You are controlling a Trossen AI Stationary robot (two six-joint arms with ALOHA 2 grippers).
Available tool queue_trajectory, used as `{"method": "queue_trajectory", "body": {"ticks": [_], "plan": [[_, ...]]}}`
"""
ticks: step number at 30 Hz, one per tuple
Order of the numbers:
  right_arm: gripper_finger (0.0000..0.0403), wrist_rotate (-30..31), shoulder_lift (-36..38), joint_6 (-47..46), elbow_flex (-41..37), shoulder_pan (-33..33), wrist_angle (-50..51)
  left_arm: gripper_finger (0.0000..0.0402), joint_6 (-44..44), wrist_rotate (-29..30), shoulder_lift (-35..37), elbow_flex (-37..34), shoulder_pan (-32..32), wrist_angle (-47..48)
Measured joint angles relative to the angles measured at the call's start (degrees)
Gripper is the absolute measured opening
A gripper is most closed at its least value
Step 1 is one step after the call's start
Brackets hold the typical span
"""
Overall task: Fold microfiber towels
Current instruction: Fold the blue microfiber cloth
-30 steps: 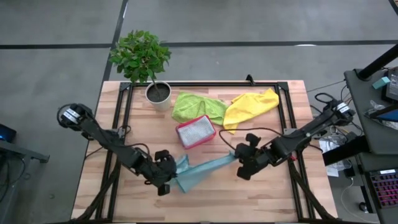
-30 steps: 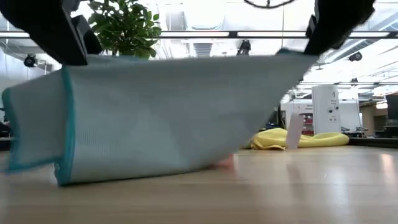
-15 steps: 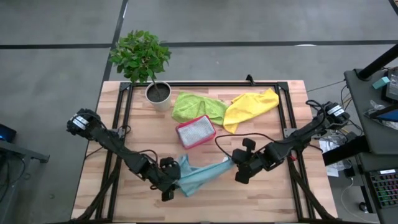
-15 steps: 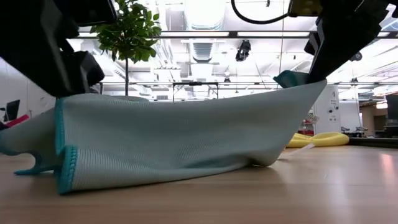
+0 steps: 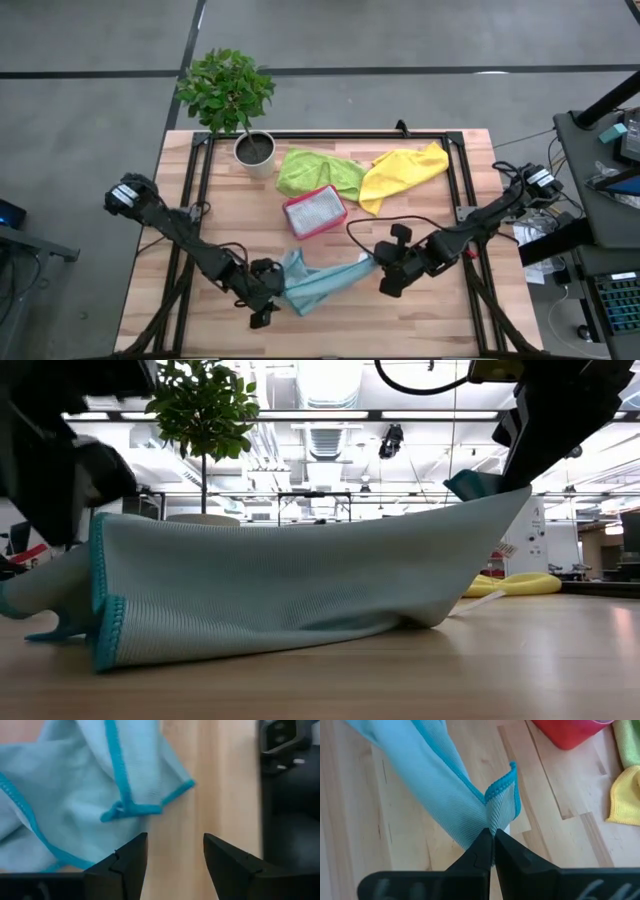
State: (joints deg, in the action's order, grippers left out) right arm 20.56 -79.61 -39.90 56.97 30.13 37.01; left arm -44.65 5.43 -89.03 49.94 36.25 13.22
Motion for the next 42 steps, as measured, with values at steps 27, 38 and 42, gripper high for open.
{"method": "queue_trajectory", "body": {"ticks": [27, 38, 42], "plan": [[0.0009, 0.0, -0.1, 0.0, 0.0, 0.4, 0.0, 0.0105, -5.8, 16.6, 0.3, -0.8, -1.8, 3.8], [0.0009, 0.4, -0.2, 0.0, 0.0, 0.4, -0.1, 0.0165, -15.0, 15.2, -3.8, -1.0, -2.2, 2.7], [0.0009, 0.5, -0.2, 0.0, 0.0, 0.4, -0.1, 0.0167, -10.7, 14.3, -4.5, -1.0, -2.2, -3.6]]}}
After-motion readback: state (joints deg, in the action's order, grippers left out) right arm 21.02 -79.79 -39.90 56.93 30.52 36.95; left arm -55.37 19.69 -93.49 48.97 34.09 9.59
